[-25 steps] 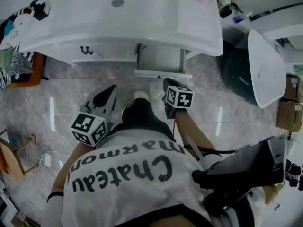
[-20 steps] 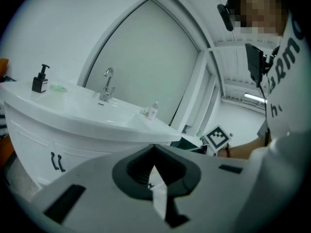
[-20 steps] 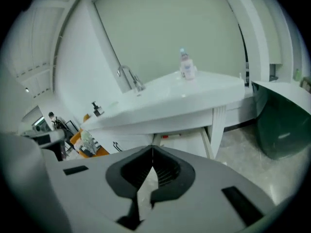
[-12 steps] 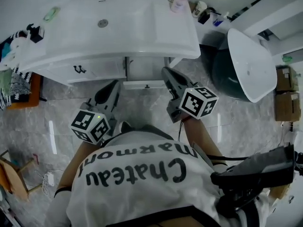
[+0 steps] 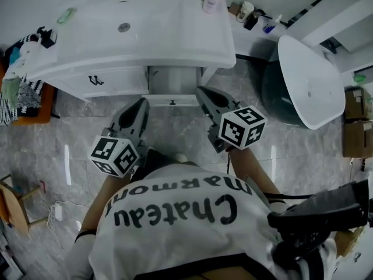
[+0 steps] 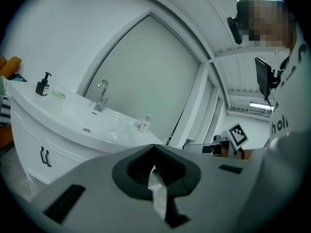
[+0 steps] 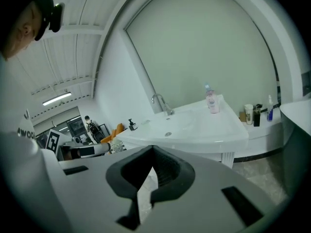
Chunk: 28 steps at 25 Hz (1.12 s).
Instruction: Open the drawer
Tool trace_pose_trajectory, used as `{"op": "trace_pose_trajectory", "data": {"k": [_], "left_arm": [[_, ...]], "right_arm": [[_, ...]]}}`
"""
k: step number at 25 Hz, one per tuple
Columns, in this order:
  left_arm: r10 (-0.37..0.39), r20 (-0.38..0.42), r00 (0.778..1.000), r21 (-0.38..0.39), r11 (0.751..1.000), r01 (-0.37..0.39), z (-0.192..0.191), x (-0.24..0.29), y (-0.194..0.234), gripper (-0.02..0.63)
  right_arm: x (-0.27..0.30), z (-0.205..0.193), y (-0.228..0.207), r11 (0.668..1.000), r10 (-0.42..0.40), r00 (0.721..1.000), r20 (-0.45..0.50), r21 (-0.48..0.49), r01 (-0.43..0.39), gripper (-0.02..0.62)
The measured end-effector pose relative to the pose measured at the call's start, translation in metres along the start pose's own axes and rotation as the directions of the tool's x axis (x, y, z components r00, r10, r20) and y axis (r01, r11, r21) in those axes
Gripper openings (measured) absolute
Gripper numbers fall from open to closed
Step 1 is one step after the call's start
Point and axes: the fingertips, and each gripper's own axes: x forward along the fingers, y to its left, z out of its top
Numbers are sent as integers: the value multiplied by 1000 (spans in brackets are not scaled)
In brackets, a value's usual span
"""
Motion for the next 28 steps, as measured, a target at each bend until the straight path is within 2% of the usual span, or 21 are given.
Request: {"op": "trace_pose_trajectory", "data": {"k": [4,9,28], "left_arm": [[23,-3,1000,13,1000,-23,-15,-11,-17,8],[39,-6,999,16,999,-39,-24,-22,-28,8],[49,-2,999,35,998,-49,-34,-42,-48,8]], "right_arm": [[-17,-9,-1,1000,6,1000,-3,-5,-6,10],[-30,-11,2,997,36,999,30,63,-38,9],[-55,-26,12,999,36,999,33,27,-37,9]]}}
